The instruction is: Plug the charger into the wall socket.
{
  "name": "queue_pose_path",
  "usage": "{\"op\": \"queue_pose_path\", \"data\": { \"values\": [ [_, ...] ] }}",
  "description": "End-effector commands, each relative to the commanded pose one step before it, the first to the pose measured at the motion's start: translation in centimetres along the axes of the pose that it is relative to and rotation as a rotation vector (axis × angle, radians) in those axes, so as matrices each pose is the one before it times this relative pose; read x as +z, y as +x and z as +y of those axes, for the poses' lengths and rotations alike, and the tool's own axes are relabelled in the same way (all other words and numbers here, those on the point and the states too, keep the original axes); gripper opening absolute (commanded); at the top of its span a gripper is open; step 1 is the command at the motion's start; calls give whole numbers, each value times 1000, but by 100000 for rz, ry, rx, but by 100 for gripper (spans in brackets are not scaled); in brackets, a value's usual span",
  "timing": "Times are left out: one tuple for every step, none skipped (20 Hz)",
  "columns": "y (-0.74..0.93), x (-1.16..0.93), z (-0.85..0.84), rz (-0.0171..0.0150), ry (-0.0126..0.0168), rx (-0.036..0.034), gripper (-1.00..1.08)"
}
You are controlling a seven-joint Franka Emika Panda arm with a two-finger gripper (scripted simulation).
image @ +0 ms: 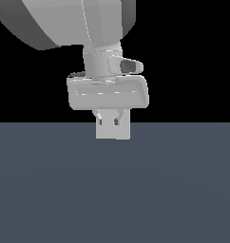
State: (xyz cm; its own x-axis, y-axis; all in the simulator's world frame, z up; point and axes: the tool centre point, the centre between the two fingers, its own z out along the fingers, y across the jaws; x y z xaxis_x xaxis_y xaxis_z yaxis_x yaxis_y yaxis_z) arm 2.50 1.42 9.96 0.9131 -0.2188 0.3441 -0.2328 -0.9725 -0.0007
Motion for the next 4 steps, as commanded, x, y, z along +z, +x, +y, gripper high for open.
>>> {"op": "queue_pose_path", "data": {
  "values": [
    [367,118,-26,20,31,-30,-100],
    [51,3,-14,33,-27,-25,-100],
    [16,6,-3,0,0,0,-100],
    [-8,-10,-10,21,-39,-20,-100]
  ]
}}
